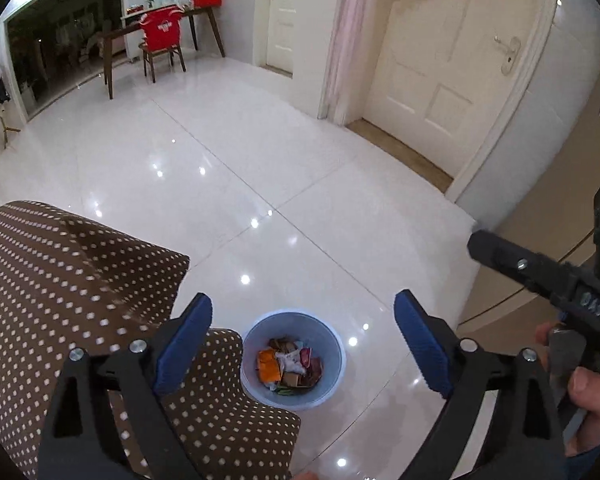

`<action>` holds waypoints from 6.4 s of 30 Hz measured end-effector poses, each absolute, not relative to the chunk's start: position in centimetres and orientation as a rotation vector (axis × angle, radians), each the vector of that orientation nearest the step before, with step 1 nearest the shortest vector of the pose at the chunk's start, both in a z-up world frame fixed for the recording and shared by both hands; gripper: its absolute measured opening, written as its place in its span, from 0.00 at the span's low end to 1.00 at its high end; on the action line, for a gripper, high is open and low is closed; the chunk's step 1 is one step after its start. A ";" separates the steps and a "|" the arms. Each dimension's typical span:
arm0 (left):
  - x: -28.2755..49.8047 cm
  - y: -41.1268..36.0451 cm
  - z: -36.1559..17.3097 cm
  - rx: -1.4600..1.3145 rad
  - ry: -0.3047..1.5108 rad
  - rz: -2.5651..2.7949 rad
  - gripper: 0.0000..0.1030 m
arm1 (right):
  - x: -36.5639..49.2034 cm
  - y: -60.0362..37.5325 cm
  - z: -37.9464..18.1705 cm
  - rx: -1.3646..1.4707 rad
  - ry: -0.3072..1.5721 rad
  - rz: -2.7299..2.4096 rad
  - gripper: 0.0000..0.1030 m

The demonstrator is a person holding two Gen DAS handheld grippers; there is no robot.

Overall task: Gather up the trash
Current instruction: 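Move both open grippers back over the table, then grasp the newspaper with the left gripper while the right grasps the black snack packet, then carry the newspaper and black packet to the blue bin and release both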

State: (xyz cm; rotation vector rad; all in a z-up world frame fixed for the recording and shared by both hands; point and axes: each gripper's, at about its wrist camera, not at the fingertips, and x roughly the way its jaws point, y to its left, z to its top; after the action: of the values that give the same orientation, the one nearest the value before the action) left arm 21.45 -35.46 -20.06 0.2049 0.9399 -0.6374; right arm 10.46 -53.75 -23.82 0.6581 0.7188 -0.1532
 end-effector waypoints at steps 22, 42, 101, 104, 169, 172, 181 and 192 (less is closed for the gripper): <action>14.7 -22.7 -9.2 0.178 0.655 -0.526 0.89 | 10.3 -41.8 -13.6 0.411 0.641 -0.043 0.94; 17.6 -2.3 -11.3 0.119 0.678 -0.138 0.91 | 16.5 -25.4 -9.3 0.305 0.691 0.178 0.94; 30.8 8.1 -14.0 -0.008 0.738 -0.086 0.09 | 31.8 -5.2 -21.8 0.004 0.961 0.357 0.30; 29.7 9.2 -12.7 -0.059 0.717 -0.094 0.07 | 30.5 -7.5 -21.0 0.085 0.946 0.375 0.30; 25.3 -31.4 -19.3 0.087 1.002 -0.858 0.06 | 13.7 -51.2 -26.4 0.702 0.869 -0.231 0.66; 25.9 -32.8 -21.0 0.113 1.048 -0.868 0.07 | 13.5 -51.5 -25.7 0.704 0.846 -0.237 0.68; 26.5 -33.7 -22.9 0.134 1.088 -0.835 0.83 | 14.3 -51.7 -25.2 0.706 0.814 -0.238 0.80; 25.5 -29.7 -17.5 0.128 0.935 -0.739 0.91 | 14.9 -49.3 -23.4 0.659 0.806 -0.251 0.94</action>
State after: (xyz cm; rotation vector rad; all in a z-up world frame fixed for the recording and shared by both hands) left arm 25.52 -29.75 -17.47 0.1278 0.9346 -0.7389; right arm 14.88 -49.33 -23.41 0.6590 0.8057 -0.2514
